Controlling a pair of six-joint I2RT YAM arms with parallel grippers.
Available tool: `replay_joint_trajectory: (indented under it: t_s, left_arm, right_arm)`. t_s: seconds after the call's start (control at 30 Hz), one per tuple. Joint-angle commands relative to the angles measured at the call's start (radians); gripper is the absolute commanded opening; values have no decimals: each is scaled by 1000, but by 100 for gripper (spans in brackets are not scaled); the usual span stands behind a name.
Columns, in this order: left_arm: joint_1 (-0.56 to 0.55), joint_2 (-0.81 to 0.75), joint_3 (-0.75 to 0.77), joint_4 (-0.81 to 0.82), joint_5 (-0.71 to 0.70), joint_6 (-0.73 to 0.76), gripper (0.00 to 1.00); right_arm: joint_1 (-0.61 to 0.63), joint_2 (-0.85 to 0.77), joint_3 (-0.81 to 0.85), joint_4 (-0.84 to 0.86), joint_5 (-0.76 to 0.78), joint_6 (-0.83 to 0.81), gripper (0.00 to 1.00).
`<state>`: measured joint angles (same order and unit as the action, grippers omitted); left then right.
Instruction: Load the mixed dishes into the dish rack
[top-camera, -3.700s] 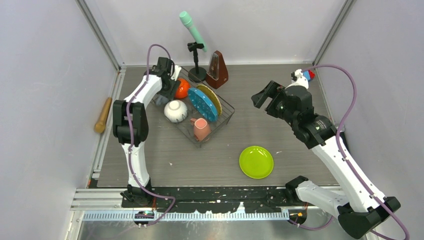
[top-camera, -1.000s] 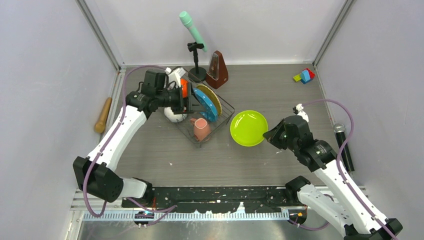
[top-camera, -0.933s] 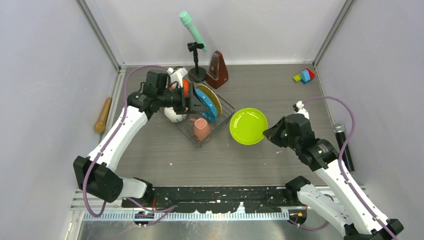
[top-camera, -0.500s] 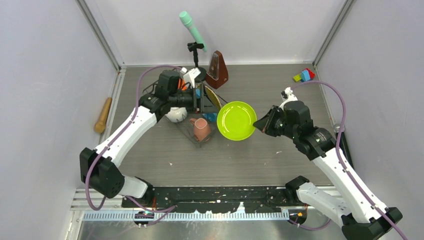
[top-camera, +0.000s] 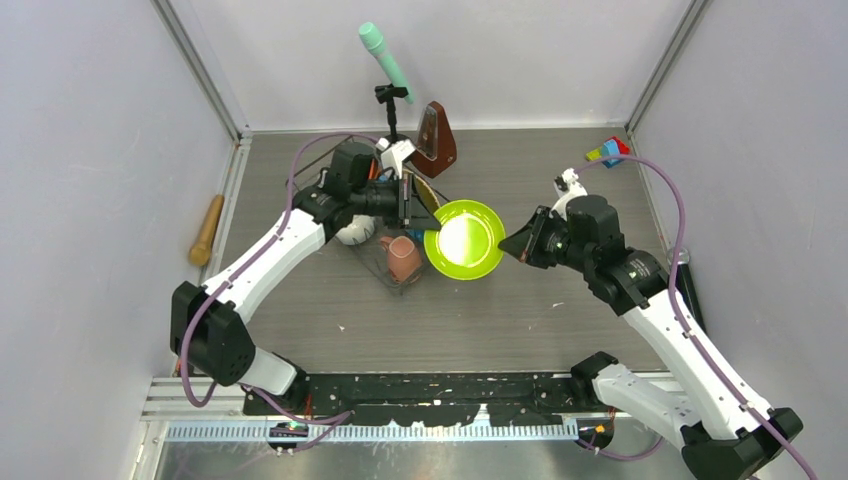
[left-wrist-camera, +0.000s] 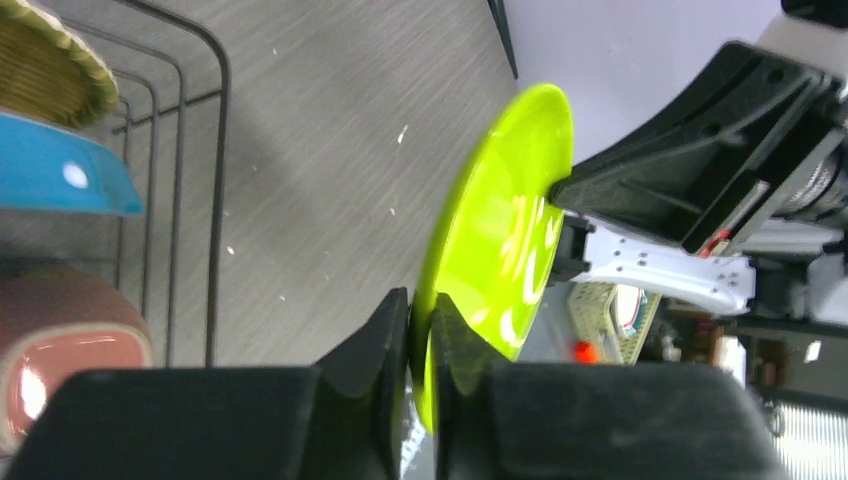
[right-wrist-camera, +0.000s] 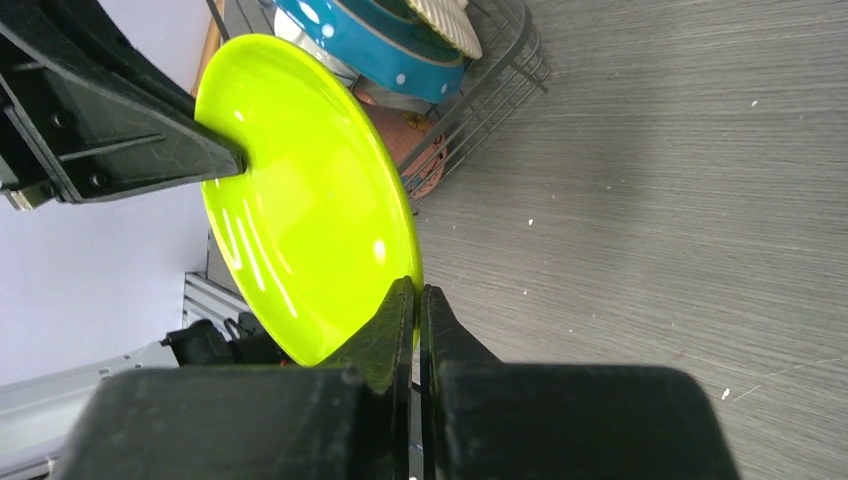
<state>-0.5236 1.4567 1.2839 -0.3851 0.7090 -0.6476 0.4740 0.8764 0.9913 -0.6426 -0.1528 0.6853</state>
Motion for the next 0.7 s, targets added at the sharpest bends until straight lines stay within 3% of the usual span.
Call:
replay_joint_trajectory:
  t_s: [0.0,0.03,0.07,0.13,0.2,0.4,0.67]
  left_arm:
    - [-7,4,23,85,64,33,0]
    - [-7,6,32,74,67,53,0]
    - [-7,3,36,62,68,82,0]
    - [-7,-18,53,33,66,160,0]
    - [-7,-48,74,-38,46,267,0]
    - [10,-104,155,-243,80,538,0]
    - [63,-82,177,-236,238,493,0]
  right_arm:
    - [3,3,55,77,-29,-12,2]
    - [3,8,56,80,-30,-16,7]
    - [3,10,60,80,-31,-19,24]
    - [3,16,73,74,-28,-41,45]
    - [2,21,98,58,-32,-98,55]
    - [3,52,187,30,-149,-301,66]
    - [6,161,268,-6,-261,-377,61]
